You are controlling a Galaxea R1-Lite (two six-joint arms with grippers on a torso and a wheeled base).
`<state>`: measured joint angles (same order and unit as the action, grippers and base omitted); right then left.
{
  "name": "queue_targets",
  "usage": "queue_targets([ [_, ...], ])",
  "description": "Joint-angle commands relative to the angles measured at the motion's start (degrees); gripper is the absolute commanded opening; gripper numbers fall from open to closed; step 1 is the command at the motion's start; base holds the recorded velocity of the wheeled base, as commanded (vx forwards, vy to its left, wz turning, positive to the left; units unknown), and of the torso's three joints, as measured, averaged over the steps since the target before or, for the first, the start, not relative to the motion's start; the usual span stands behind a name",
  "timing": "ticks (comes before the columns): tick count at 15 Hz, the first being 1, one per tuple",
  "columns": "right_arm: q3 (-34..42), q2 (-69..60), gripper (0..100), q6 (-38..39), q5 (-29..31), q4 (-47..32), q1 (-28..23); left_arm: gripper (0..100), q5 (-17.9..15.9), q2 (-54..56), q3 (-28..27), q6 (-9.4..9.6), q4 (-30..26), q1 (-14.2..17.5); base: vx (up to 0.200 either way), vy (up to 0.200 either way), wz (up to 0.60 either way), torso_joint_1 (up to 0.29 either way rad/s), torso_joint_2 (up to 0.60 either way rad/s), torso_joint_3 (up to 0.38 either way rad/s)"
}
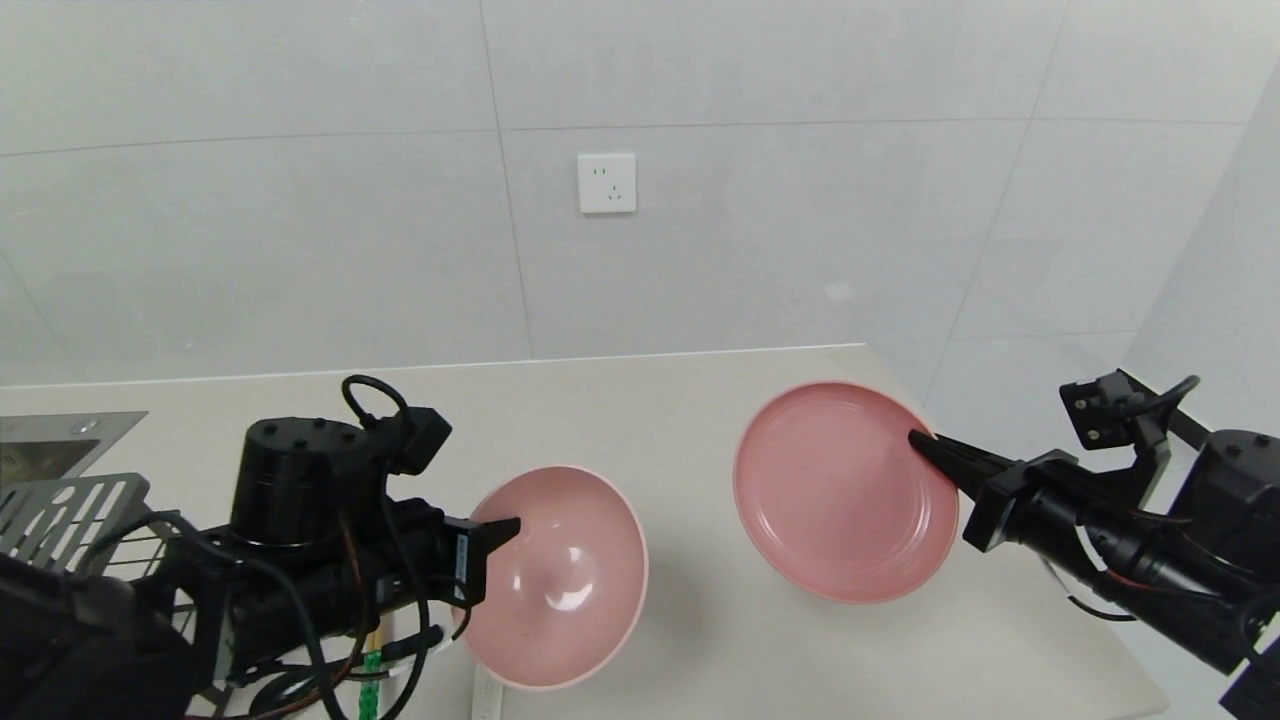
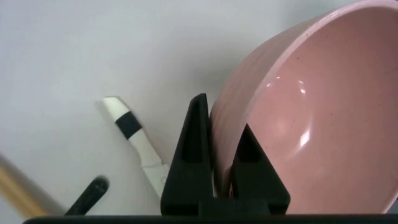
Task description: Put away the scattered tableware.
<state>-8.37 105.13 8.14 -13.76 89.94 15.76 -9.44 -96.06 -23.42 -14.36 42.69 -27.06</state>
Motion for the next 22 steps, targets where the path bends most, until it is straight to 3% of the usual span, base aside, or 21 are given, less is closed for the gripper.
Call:
queue_targets([
  [1, -0.1, 0.2, 0, -0.8, 0.0, 0.1, -0.1, 0, -0.4, 11.2, 2.7, -0.14, -2.3, 2.9, 0.0, 0.0, 0.0, 0.0, 0.0, 0.0],
  [4, -1.7, 0.1, 0, -1.5, 0.1, 0.1, -0.9, 0, -1.0, 19.9, 4.7, -1.37, -2.9, 3.2, 0.0, 0.0, 0.0, 0.0, 0.0, 0.0],
  [7, -2.6, 0.1, 0, -1.4, 0.0, 0.1, -0.8, 0, -5.8, 27.8, 6.5, -8.32, -2.3, 3.0, 0.0, 0.0, 0.0, 0.0, 0.0, 0.0],
  [10, -2.9, -0.4, 0, -0.9, -0.2, 0.1, -0.6, 0, -10.7, 34.2, 7.1, -9.19, -3.1, 3.0, 0.0, 0.0, 0.0, 0.0, 0.0, 0.0],
  [15, -6.2, -4.5, 0, 1.2, -0.2, 0.1, -0.1, 0, -10.1, 36.4, 6.9, -8.84, -2.3, 3.2, 0.0, 0.0, 0.0, 0.0, 0.0, 0.0],
  [18, -6.3, -5.2, 0, 1.0, -0.2, 0.1, 0.7, 0, -0.8, 39.6, 9.7, -3.39, -3.7, 3.5, 0.0, 0.0, 0.0, 0.0, 0.0, 0.0],
  [19, -5.7, -5.4, 0, 1.0, -0.2, 0.1, 1.8, 0, 2.4, 38.9, 9.6, -2.87, -3.1, 2.8, 0.0, 0.0, 0.0, 0.0, 0.0, 0.0],
  [22, -6.0, -5.4, 0, 0.6, 0.0, 0.1, 2.8, 0, 2.7, 38.9, 11.6, -1.46, -2.7, 2.6, 0.0, 0.0, 0.0, 0.0, 0.0, 0.0],
])
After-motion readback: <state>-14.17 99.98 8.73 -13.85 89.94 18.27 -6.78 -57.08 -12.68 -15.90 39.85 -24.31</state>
